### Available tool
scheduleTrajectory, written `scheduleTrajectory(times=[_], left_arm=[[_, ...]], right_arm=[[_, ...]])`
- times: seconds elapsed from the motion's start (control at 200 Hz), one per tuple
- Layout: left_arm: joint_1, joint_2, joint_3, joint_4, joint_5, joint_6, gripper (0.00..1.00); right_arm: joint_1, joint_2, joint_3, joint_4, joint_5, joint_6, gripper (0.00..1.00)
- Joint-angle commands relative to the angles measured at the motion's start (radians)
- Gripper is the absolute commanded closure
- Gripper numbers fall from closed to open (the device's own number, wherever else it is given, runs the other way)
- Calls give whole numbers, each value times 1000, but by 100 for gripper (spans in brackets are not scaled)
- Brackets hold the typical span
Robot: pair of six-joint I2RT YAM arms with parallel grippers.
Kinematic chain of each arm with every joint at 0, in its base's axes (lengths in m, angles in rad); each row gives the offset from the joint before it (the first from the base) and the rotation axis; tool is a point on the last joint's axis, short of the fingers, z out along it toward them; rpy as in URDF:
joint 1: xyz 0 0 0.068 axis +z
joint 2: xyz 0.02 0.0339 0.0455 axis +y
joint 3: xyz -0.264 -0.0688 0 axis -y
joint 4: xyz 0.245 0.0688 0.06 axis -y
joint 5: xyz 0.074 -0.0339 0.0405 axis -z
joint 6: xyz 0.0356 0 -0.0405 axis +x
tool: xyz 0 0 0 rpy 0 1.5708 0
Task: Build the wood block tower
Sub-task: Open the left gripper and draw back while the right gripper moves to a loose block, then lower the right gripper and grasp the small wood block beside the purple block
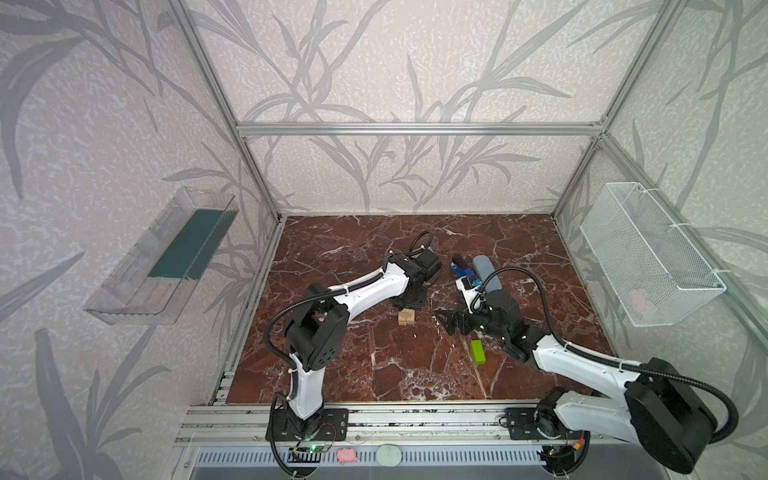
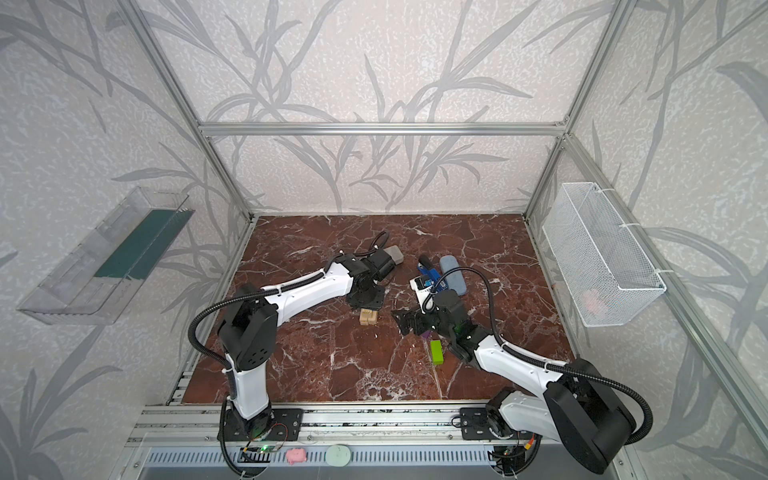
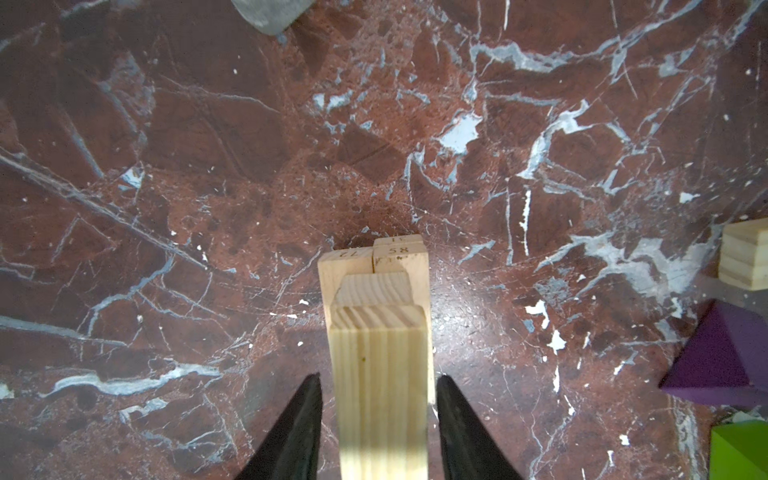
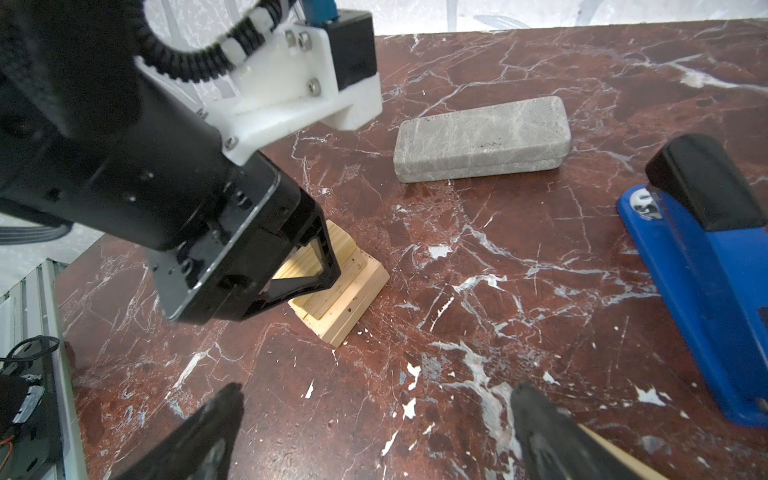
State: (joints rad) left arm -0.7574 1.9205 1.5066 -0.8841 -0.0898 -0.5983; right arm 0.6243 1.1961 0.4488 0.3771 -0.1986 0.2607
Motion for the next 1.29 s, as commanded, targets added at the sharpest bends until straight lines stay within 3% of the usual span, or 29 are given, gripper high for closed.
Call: scheduleTrajectory(times=[0.0,0.285,0.545,0.81,1.075,1.29], left_arm=[[-3,-35,28,-23,-23,3,51],[-3,-212,-67,71,-11,30,34],[-3,-408,-216,142,-24,54,23],[0,-633,-439,313,-42,72,11],[6,-765,-552,364,-38,70,1],[9,-842,-619,382,-65,57,0]], right_arm=[[-5,-21,-6,17,15,-4,1],[-29,-29,32,-92,76,52,1],[-62,-58,163,-444,179,151,1],[-83,10,263,-675,186,273,1],[-83,123,260,-640,169,371,1],[-84,214,273,-639,202,443,1]])
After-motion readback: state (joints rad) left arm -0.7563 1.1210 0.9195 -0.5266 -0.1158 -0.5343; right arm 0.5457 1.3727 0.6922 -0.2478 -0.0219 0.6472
